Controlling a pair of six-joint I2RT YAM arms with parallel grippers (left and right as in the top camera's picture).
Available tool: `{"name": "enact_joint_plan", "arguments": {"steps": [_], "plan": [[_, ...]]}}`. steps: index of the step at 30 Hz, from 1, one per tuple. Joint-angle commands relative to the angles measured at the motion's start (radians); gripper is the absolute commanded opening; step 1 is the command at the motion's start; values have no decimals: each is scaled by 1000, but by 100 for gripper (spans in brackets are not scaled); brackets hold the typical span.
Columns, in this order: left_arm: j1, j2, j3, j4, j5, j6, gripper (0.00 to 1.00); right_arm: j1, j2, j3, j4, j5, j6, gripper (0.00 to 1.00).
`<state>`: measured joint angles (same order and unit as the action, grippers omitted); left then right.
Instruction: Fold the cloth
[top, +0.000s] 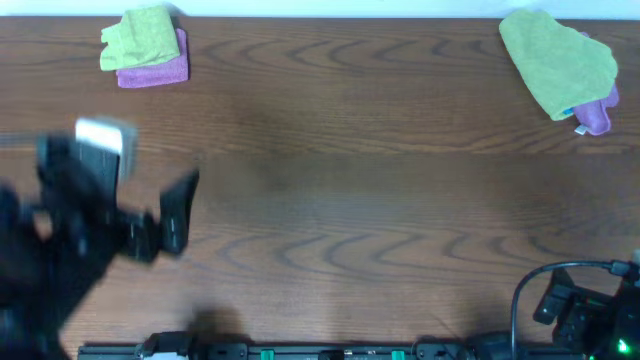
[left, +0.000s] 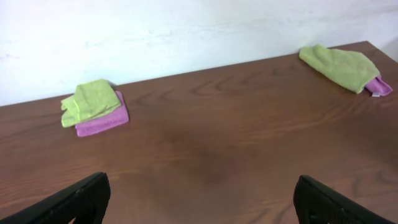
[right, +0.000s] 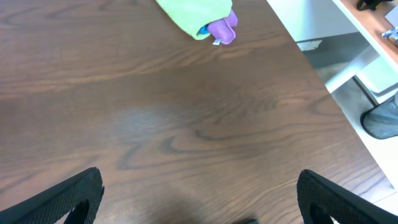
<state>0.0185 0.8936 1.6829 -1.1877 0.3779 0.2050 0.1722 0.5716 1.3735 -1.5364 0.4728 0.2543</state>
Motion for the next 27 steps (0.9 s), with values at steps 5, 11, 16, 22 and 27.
{"name": "enact_joint_plan", "arguments": {"steps": [5, 11, 16, 22, 27], "plan": [[1, -265, -290, 49, -31, 9, 96, -8, -2, 7, -2, 17, -9, 99], [3, -509, -594, 179, -58, 9, 95, -8, -2, 7, -2, 17, -9, 99], [35, -660, -844, 335, -99, 8, 96, -8, -2, 7, -2, 17, -8, 99], [133, -771, -1074, 497, -115, 8, 95, -8, -2, 7, -2, 17, -8, 99], [154, -811, -1191, 562, -120, 4, 95, -8, -2, 7, -2, 17, -8, 99]]}}
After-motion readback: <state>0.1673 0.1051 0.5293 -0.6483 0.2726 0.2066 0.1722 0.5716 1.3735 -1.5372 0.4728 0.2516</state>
